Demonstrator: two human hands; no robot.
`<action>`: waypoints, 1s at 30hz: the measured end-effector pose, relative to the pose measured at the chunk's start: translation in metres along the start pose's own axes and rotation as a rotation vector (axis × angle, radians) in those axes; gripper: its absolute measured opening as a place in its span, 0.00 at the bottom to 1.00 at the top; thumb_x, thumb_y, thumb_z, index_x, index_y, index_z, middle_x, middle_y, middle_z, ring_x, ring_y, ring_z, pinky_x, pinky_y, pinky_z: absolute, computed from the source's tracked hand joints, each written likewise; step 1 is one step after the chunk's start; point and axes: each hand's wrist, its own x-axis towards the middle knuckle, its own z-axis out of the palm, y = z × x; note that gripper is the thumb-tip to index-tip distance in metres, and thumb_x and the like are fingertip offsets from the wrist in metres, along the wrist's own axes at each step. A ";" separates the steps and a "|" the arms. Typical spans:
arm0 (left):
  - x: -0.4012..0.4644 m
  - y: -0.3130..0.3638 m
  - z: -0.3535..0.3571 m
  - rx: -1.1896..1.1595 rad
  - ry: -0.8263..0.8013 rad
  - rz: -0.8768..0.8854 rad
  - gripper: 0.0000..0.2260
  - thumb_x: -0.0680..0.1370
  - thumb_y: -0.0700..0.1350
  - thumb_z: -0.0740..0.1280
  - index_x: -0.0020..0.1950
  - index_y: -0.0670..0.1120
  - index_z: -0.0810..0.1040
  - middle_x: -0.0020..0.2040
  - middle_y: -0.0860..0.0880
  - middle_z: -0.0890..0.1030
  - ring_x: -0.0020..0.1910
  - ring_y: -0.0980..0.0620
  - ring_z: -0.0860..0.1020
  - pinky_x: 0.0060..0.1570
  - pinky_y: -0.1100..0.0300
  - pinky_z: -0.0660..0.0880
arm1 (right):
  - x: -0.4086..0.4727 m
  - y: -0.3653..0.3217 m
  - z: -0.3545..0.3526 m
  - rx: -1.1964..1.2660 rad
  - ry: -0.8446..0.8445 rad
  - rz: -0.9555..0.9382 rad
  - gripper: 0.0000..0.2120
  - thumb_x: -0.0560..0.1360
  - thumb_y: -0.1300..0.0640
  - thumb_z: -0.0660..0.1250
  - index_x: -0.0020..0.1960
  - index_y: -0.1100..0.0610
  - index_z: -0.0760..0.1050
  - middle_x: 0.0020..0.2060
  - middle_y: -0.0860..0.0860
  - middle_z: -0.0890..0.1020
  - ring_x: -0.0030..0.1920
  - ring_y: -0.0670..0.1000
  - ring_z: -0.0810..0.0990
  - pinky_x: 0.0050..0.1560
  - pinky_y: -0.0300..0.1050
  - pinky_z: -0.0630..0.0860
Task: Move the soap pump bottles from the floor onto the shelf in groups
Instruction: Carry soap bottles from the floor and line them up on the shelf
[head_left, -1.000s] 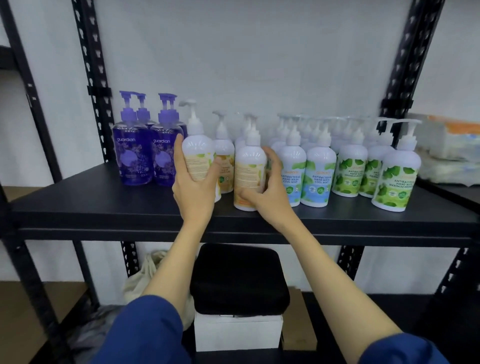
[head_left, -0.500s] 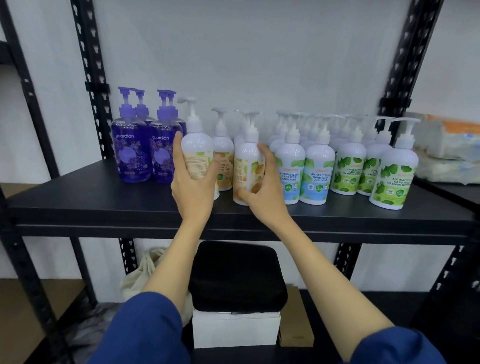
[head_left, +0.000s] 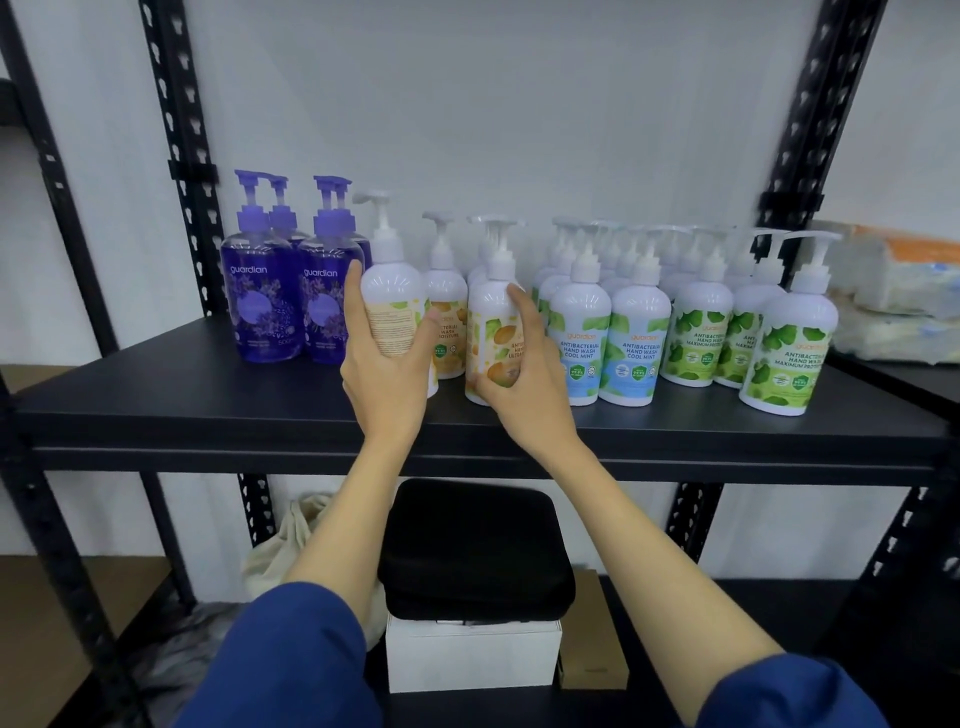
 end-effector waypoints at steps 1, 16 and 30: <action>0.000 0.000 0.000 0.001 -0.001 -0.002 0.36 0.72 0.60 0.69 0.75 0.60 0.55 0.70 0.53 0.69 0.64 0.49 0.73 0.62 0.46 0.73 | -0.001 0.000 0.000 -0.015 0.007 -0.004 0.44 0.69 0.62 0.73 0.76 0.45 0.53 0.61 0.53 0.68 0.53 0.44 0.66 0.56 0.40 0.68; -0.002 0.001 0.000 -0.001 -0.001 -0.002 0.37 0.70 0.64 0.67 0.75 0.60 0.55 0.69 0.51 0.70 0.63 0.48 0.73 0.60 0.45 0.74 | -0.002 -0.003 0.003 -0.045 0.005 0.018 0.46 0.68 0.63 0.72 0.76 0.42 0.51 0.61 0.55 0.71 0.56 0.53 0.74 0.57 0.55 0.75; -0.001 0.000 0.000 0.004 0.008 0.009 0.35 0.73 0.57 0.70 0.75 0.59 0.55 0.69 0.52 0.71 0.62 0.51 0.74 0.60 0.49 0.74 | -0.004 -0.006 0.012 -0.318 0.148 0.057 0.42 0.73 0.55 0.70 0.76 0.42 0.47 0.54 0.57 0.71 0.52 0.57 0.74 0.50 0.54 0.76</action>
